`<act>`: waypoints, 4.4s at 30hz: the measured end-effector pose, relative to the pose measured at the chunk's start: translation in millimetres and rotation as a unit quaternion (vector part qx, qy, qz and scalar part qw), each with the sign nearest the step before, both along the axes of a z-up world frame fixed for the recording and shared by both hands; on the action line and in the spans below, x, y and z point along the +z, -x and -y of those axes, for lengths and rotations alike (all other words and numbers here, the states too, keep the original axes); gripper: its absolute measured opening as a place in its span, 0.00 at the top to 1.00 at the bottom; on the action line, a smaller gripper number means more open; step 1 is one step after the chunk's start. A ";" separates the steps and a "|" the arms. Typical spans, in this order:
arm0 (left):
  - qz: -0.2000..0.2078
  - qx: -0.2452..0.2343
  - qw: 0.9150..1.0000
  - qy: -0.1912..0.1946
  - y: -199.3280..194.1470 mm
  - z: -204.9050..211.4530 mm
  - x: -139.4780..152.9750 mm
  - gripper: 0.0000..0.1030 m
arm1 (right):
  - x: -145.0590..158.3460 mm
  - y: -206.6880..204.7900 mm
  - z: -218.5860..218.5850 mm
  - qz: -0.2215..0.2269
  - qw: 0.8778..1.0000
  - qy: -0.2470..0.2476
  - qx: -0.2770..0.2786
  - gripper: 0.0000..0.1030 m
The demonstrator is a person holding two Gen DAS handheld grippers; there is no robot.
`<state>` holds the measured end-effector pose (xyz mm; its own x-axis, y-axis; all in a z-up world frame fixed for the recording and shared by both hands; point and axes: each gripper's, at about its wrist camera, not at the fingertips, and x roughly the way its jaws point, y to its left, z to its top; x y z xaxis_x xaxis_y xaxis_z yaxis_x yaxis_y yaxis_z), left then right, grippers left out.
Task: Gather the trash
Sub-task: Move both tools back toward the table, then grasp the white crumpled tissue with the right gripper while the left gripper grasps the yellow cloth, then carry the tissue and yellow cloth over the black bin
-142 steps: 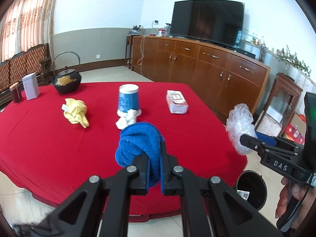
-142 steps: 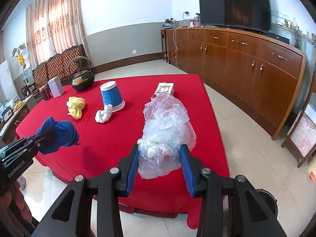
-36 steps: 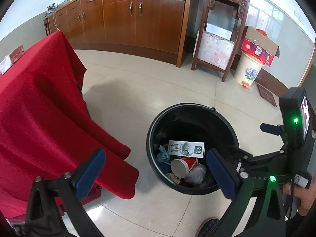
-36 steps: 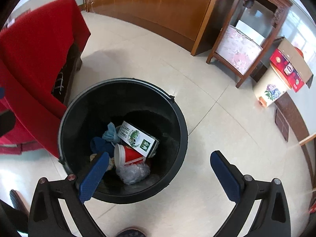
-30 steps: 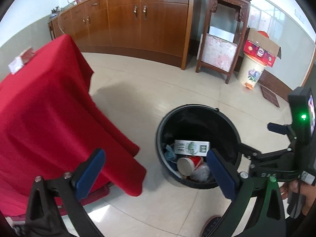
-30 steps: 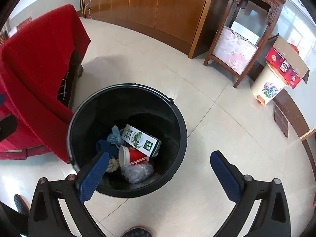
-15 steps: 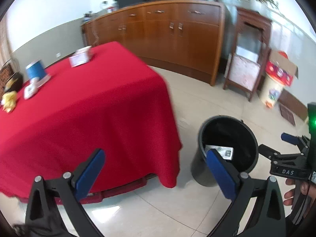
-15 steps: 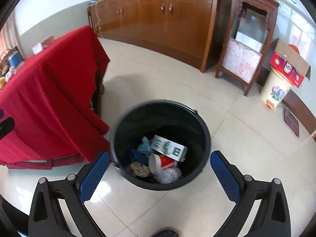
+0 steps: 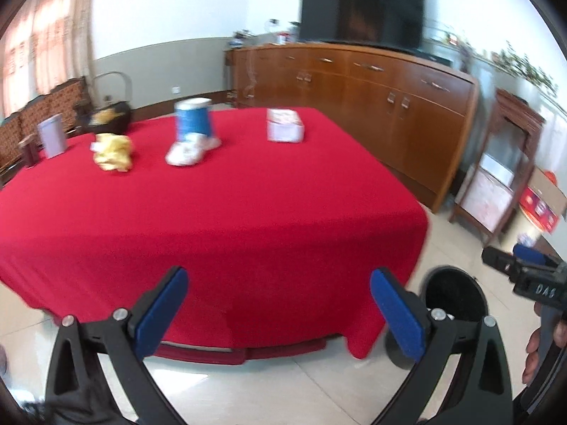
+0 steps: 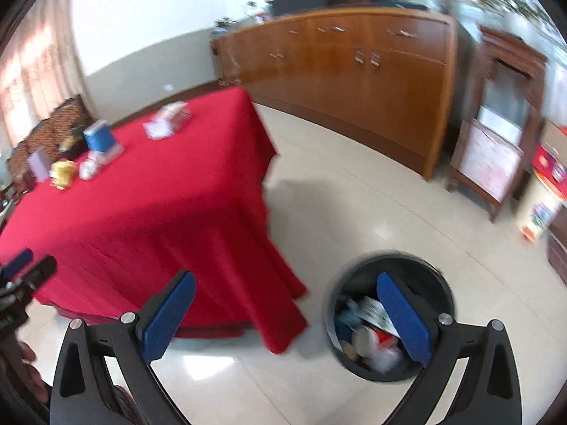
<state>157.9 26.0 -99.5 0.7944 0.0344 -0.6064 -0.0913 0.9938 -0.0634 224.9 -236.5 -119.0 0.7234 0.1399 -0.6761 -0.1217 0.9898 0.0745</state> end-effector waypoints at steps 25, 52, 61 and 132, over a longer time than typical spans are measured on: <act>0.031 0.124 0.992 -0.011 -48.0 -187.3 17.9 0.00 | 18.4 -124.6 -317.3 0.006 0.977 0.001 0.212 0.13; -0.026 0.110 0.994 0.006 -146.4 -222.7 -7.9 0.02 | -17.0 -234.0 -329.4 -0.056 0.981 -0.012 0.183 0.58; -0.060 0.123 0.990 0.012 -194.6 -245.0 -13.9 0.16 | -10.4 -273.8 -315.8 -0.055 0.985 -0.011 0.166 0.58; 0.006 -0.015 1.000 0.004 -34.1 -63.6 53.2 0.82 | 72.8 -35.3 -137.7 0.046 0.993 0.022 0.109 0.58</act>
